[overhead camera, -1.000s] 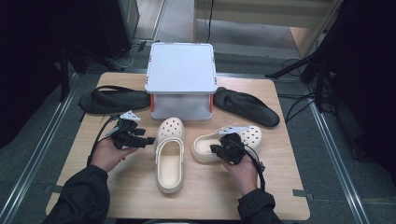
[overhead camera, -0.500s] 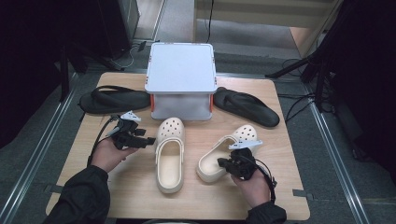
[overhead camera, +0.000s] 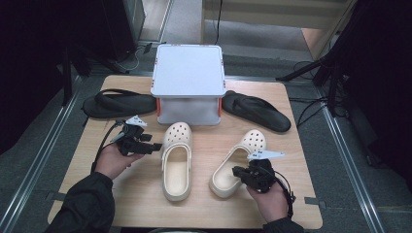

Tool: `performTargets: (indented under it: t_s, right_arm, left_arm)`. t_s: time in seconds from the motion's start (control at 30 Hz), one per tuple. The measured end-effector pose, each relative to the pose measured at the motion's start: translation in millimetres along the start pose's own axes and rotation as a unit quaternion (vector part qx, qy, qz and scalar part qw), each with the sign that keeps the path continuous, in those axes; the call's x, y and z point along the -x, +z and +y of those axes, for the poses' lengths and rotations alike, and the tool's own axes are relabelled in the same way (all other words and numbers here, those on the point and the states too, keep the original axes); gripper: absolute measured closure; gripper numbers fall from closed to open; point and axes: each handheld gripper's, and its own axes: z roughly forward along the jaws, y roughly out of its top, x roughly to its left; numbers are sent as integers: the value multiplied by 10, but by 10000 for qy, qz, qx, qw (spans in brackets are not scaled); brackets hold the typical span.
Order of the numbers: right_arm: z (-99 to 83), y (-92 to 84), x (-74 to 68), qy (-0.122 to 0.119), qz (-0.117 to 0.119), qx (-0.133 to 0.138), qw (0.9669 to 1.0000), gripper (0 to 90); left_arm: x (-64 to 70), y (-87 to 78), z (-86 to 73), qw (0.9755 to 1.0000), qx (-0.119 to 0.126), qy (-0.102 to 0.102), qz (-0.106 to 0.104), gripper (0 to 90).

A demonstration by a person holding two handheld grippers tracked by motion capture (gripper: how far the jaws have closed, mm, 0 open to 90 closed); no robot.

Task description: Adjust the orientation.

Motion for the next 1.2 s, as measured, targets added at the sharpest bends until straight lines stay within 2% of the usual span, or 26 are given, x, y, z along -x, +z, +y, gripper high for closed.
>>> performTargets:
  t_s: [0.17,0.33,0.4,0.5,0.57,0.7,0.83,0.87,1.0,1.1,1.2]
  right_arm:
    - [66,-228,-21,-34,-264,566,9980,788]
    - [64,-354,58,65,-636,830,9945,666]
    - [58,-354,96,159,-672,849,9940,635]
    - [51,-357,139,364,-493,946,9936,593]
    - [52,-370,129,350,-597,1000,9926,539]
    - [56,-380,158,434,-844,1013,9903,445]
    - [36,-304,202,573,-1024,870,9893,358]
    - [31,-266,223,685,-1067,865,9881,332]
    - [30,-176,287,932,-1163,738,9861,311]
    - [33,-125,319,1005,-1258,639,9849,305]
    - [34,-72,345,1055,-1251,566,9849,296]
  left_arm:
    - [-4,1,2,10000,-35,2,-27,394]
    - [11,9,2,10000,-32,17,8,394]
    - [13,13,2,10000,-22,-2,16,394]
    - [8,14,2,10000,-39,-2,-18,393]
    - [7,13,1,10000,-42,2,-22,393]
    - [7,14,1,10000,-54,-1,-8,392]
    - [11,15,1,10000,-64,21,-17,392]
    - [11,16,1,10000,-62,14,-6,393]
    - [11,19,2,10000,-78,23,-5,393]
    - [12,19,2,10000,-78,28,7,393]
    - [14,23,1,10000,-66,30,8,393]
